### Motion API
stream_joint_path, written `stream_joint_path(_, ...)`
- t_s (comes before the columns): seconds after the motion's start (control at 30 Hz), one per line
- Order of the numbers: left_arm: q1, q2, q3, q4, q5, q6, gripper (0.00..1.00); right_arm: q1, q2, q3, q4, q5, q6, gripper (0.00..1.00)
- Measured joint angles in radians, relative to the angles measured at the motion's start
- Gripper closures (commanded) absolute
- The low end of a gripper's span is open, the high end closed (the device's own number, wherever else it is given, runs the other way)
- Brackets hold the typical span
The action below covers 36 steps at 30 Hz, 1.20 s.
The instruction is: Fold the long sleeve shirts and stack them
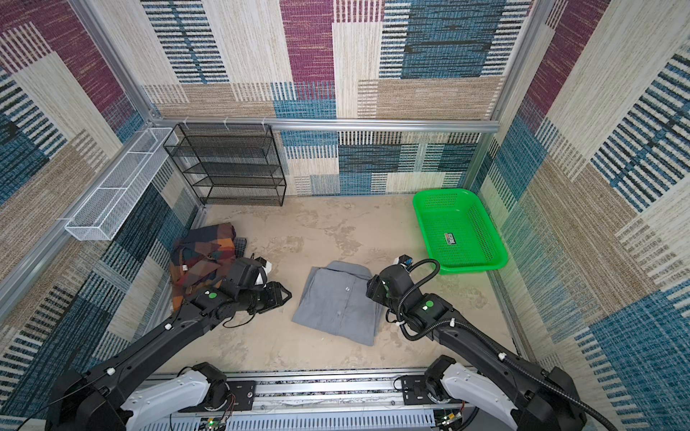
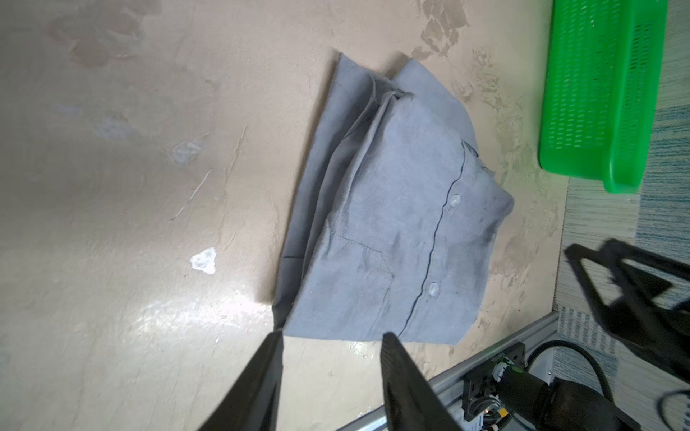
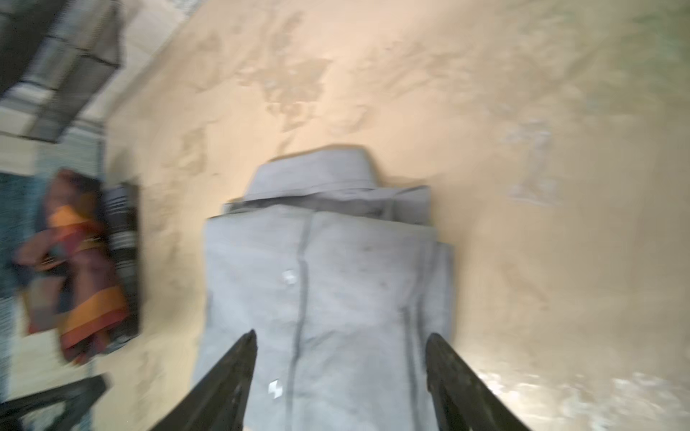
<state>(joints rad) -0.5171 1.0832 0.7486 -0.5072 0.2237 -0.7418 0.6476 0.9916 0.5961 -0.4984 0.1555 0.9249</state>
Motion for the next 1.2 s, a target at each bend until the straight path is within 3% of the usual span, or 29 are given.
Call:
stream_joint_path(0.13, 0.000, 0.006, 0.002, 0.002, 0.015, 0.008, 0.54, -0.002, 0.056, -0.111, 0.039, -0.090, -0.007, 0.42)
stream_joint_path(0.27, 0.000, -0.018, 0.000, -0.008, 0.014, 0.011, 0.54, 0.036, 0.109, -0.146, 0.125, -0.162, 0.021, 0.42)
stream_joint_path(0.43, 0.000, -0.046, 0.021, -0.057, -0.011, 0.018, 0.54, 0.241, 0.208, -0.112, 0.250, -0.186, 0.126, 0.40)
stream_joint_path(0.67, 0.002, -0.056, 0.079, -0.138, -0.037, 0.030, 0.52, 0.439, 0.496, 0.108, 0.384, -0.261, 0.205, 0.36)
stream_joint_path(0.83, 0.005, -0.069, 0.105, -0.210, -0.056, 0.038, 0.52, 0.466, 0.635, 0.321, 0.371, -0.344, 0.099, 0.29)
stream_joint_path(1.1, 0.006, -0.063, 0.100, -0.275, -0.068, 0.044, 0.52, 0.427, 0.470, 0.327, 0.139, -0.354, -0.082, 0.20)
stream_joint_path(1.2, 0.006, -0.047, 0.094, -0.274, -0.061, 0.040, 0.52, 0.339, 0.365, 0.290, 0.090, -0.354, -0.144, 0.19)
